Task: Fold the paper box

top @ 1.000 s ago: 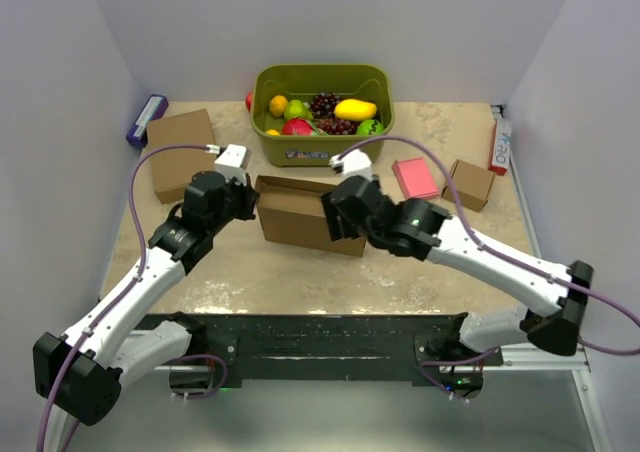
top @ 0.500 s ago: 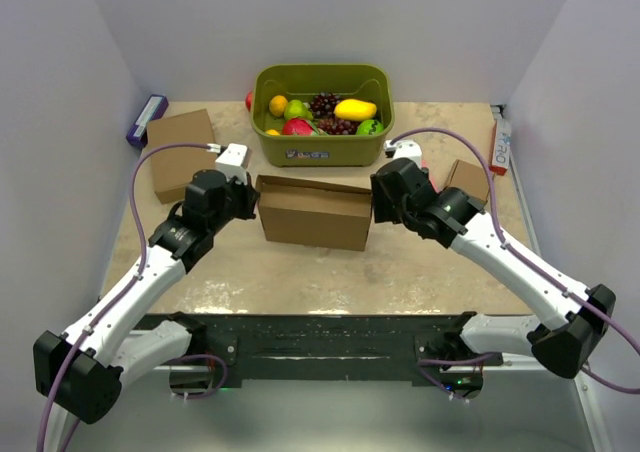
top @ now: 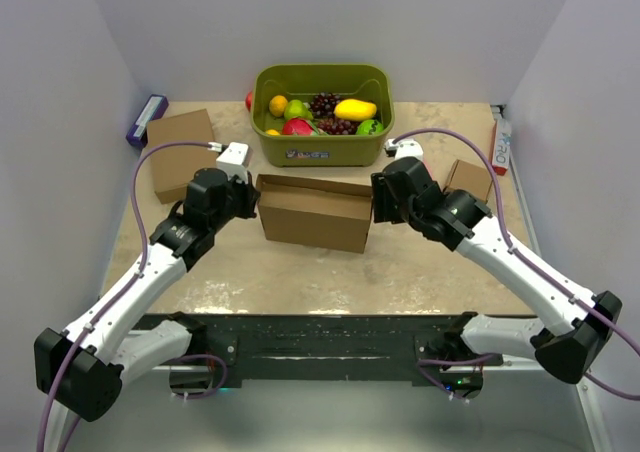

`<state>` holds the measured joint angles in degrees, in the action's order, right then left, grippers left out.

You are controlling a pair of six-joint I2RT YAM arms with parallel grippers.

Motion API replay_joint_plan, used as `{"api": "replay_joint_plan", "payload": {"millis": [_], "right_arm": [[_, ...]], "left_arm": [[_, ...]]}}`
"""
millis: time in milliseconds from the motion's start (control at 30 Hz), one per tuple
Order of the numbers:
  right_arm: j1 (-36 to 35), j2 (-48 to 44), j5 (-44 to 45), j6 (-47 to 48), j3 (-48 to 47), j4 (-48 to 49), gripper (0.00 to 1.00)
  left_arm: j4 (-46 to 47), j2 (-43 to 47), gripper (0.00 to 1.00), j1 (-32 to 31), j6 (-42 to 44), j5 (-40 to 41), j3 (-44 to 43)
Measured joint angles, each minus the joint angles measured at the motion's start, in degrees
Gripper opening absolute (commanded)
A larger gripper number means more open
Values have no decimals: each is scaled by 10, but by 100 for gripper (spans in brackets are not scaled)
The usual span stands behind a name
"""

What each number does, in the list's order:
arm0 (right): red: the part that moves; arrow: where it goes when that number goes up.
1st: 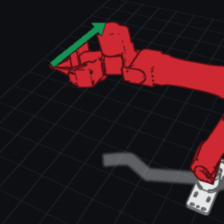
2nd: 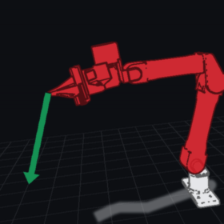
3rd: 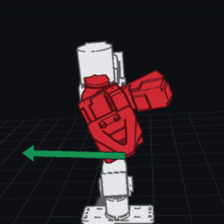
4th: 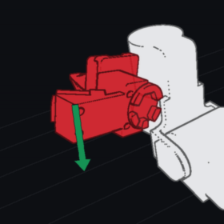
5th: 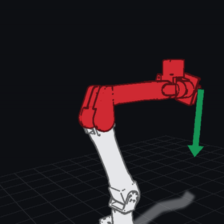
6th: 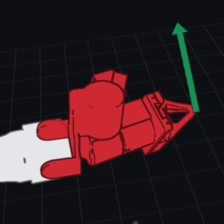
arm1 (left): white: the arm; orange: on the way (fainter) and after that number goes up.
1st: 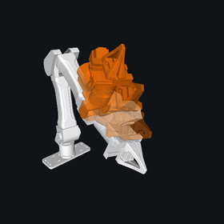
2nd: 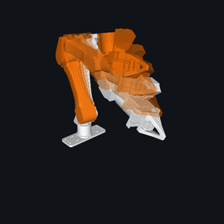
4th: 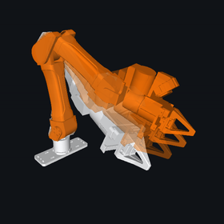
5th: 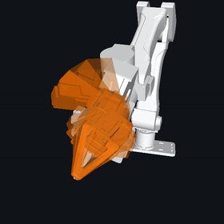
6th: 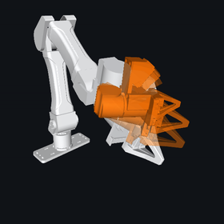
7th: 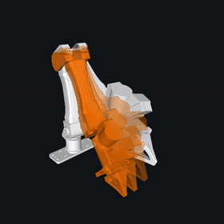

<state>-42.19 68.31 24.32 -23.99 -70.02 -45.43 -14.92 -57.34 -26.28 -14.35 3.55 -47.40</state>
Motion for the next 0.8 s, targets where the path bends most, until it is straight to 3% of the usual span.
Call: {"api": "replay_joint_plan", "payload": {"millis": [333, 467, 567, 667, 800], "right_arm": [[2, -5, -17, -1, 0, 7, 60], [2, 6, -14, 1, 9, 21, 51], [2, 19, -12, 5, 14, 27, 34], [2, 31, -10, 9, 15, 28, 23], [2, 33, -10, 11, 15, 28, 15]], "left_arm": [[-2, -1, 0, 0, 0, 1, -1], [-3, -1, 0, -1, 0, 2, -2], [-2, -2, 0, -1, 0, 2, -2], [-3, -3, 0, -2, 0, 3, -3], [-3, -6, 0, -5, 0, 8, -5]]}}
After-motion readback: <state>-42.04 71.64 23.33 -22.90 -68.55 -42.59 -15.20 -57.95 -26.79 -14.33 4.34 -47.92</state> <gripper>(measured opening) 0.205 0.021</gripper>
